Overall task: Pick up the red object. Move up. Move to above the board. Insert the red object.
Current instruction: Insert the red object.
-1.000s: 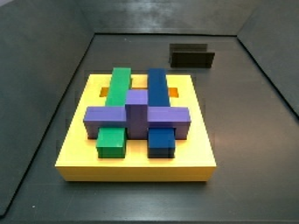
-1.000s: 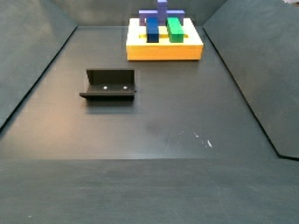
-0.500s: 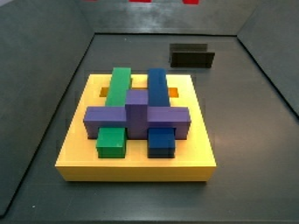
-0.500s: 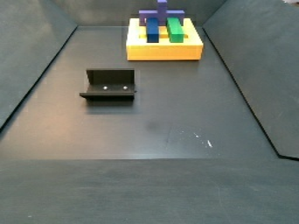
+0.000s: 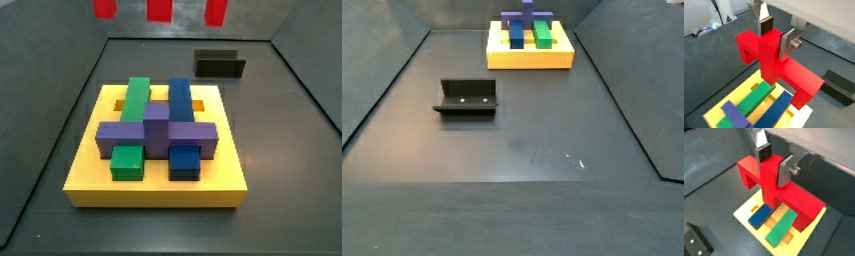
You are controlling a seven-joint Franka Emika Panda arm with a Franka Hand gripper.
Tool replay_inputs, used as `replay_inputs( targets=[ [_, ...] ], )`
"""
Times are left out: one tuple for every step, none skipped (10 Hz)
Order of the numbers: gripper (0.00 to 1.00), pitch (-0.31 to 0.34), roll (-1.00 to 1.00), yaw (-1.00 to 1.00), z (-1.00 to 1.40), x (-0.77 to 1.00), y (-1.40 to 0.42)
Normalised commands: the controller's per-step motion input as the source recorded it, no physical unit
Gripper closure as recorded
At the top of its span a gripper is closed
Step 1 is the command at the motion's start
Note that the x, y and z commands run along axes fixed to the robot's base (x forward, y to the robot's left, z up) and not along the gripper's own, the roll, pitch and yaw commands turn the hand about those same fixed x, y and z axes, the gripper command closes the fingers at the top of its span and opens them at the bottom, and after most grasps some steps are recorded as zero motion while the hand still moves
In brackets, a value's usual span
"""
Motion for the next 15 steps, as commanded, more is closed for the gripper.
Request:
replay_inputs(
  targets=[
    [1.0, -0.063, 0.25, 0.0, -0.85, -0.04, 0.22],
    [1.0, -0.083, 0.23, 0.01, -0.87, -0.09, 0.17],
    [1.0, -0.093, 0.17, 0.01, -0.93, -0.06, 0.1],
    [1.0, -0.13, 0.12, 0.0, -0.94, -0.11, 0.03],
    [1.0, -0.203, 0.02, 0.0, -0.84, -0.2, 0.0],
    [1.0, -0.183, 0.0, 0.0, -0.59, -0.2, -0.09],
    [1.0, -0.156, -0.05, 0.0, -0.56, -0.11, -0.03],
    [1.0, -0.156, -0.13, 0.0, -0.47, 0.0, -0.01],
    [1.0, -0.104, -0.05, 0.0, -0.29, 0.04, -0.05],
    [1.0, 0.016, 0.09, 0.08, 0.0, 0.37, -0.14],
    [1.0, 0.044, 0.13, 0.1, 0.0, 0.33, -0.08],
    [1.0, 0.0, 0.12, 0.11, -0.07, 0.19, -0.03],
    [1.0, 0.0, 0.12, 0.12, -0.11, 0.17, 0.0],
    [1.0, 0.013, 0.14, 0.09, -0.06, 0.16, 0.0],
    [1.0, 0.016, 0.13, 0.1, -0.05, 0.21, 0.0]
  ],
)
